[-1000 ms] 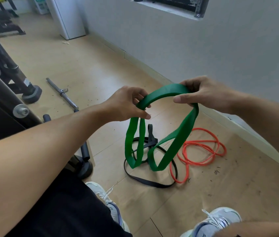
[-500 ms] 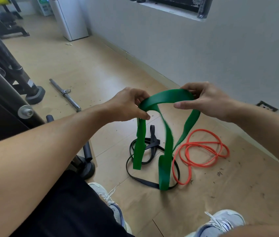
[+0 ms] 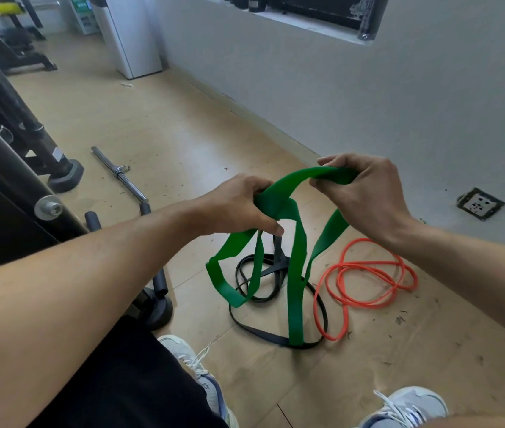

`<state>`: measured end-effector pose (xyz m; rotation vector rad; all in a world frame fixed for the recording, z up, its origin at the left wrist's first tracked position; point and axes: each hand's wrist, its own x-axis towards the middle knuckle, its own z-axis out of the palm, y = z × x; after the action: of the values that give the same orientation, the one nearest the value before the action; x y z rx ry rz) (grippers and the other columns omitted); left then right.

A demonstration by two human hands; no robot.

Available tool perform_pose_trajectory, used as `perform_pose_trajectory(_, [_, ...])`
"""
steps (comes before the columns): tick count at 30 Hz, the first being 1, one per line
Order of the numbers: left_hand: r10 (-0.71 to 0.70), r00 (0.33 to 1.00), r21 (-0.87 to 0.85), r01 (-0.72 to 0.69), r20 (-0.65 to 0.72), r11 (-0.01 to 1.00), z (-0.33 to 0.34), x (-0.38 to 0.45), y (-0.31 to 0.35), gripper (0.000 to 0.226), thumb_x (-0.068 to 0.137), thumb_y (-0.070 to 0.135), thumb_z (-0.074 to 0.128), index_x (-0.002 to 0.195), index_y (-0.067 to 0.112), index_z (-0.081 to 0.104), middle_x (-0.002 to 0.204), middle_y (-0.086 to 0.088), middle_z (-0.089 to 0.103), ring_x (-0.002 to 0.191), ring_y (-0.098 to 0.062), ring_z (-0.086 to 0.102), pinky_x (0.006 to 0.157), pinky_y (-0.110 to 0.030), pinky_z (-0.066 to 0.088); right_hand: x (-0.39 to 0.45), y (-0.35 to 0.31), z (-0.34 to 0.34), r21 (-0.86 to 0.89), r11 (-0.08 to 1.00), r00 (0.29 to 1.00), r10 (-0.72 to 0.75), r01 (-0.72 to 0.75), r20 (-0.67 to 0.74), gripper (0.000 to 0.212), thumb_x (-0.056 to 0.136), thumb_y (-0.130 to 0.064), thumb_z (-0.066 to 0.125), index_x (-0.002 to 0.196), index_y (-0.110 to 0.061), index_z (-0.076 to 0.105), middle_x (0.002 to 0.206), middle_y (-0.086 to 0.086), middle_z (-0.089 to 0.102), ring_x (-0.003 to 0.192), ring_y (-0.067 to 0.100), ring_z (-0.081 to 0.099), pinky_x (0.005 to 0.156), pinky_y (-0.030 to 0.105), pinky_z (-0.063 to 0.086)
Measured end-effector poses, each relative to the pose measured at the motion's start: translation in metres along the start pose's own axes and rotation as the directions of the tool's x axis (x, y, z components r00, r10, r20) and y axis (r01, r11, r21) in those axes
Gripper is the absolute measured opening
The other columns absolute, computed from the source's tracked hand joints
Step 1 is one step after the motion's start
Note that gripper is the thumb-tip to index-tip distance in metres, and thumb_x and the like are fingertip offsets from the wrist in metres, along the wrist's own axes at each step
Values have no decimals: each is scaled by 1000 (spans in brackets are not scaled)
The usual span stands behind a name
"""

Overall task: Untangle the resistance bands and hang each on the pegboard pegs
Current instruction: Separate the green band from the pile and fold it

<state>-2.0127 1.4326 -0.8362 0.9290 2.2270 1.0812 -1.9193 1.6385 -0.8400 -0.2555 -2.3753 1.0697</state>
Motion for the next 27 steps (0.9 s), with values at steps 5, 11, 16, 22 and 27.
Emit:
perform_pose_trajectory(5, [-4,999,-10,4,37,1000,3,-1,4,27,77,14,86,99,19,72,92,-1,77,87,-19,75,87,-43,61,-6,-3,2,-213,968,985,-154,135,-77,10,88,-40,78,95,-32,76,98,-15,79,89,13,74,84,46,59])
perform_pose_trajectory(11, [10,999,-78,-12,-31,997,9,1,10,20,83,10,79,102,13,72,98,-11,76,94,-30,72,91,-46,59,-3,-9,1,-59,990,992,-128,128,6,25,87,-21,77,108,-33,70,87,-20,70,86,11,71,84,42,58])
perform_pose_trajectory(16, [-7,991,-126,-10,-131,992,6,3,4,24,81,2,80,99,15,71,89,-2,74,91,-27,73,90,-44,60,-9,-3,4,5,994,952,-102,105,288,33,83,-22,85,102,-39,65,87,-9,68,83,15,68,82,40,58])
perform_pose_trajectory(22, [24,1000,-97,-25,-14,995,0,-1,3,33,75,-4,84,101,9,69,94,-11,76,95,-32,72,89,-40,60,2,-1,-6,106,992,866,1,-63,500,51,70,-20,95,110,-32,67,90,1,66,88,21,69,88,49,58])
perform_pose_trajectory(27, [45,999,-83,-46,-18,995,0,-4,7,32,73,2,86,99,11,70,96,-10,76,93,-28,73,94,-45,58,-1,7,-7,68,980,716,88,-186,692,51,69,-39,91,116,-34,73,110,-3,76,106,18,71,103,46,55])
